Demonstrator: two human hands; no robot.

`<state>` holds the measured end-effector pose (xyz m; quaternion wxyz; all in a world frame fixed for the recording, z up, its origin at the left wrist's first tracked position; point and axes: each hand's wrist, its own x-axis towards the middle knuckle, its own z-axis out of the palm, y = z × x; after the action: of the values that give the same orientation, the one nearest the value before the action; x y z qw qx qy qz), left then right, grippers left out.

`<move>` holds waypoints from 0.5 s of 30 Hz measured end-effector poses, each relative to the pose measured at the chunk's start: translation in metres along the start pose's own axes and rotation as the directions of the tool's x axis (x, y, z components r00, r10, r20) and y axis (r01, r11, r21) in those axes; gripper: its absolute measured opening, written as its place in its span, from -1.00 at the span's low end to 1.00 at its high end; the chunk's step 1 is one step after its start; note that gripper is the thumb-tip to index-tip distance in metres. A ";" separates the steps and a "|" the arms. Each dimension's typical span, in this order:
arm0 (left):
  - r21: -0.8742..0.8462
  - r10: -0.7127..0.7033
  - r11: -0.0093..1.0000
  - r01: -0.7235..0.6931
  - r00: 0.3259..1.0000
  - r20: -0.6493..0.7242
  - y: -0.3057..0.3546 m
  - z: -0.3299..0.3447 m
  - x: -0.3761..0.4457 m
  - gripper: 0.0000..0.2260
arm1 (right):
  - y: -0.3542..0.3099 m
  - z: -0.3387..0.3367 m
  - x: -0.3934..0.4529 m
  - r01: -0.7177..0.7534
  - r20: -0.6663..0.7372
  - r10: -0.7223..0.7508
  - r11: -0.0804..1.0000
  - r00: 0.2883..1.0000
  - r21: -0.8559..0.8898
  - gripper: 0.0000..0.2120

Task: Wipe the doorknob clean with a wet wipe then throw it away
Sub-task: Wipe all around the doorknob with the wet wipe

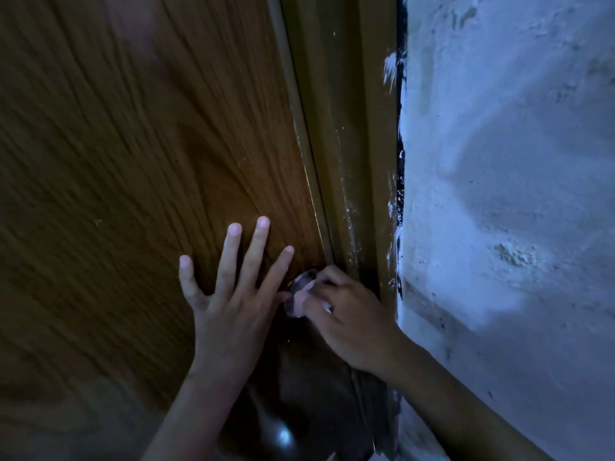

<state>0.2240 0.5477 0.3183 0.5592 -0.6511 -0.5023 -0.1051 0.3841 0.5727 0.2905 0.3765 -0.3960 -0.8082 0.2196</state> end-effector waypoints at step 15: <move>-0.032 -0.008 0.999 0.008 1.000 0.008 -0.001 -0.006 0.004 -0.56 | -0.007 -0.009 0.008 -0.233 -0.098 0.260 0.947 0.961 0.222 -0.66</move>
<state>0.2278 0.5450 0.3233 0.5464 -0.6583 -0.5053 -0.1127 0.3849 0.5754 0.3043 0.4357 -0.4655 -0.6995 0.3228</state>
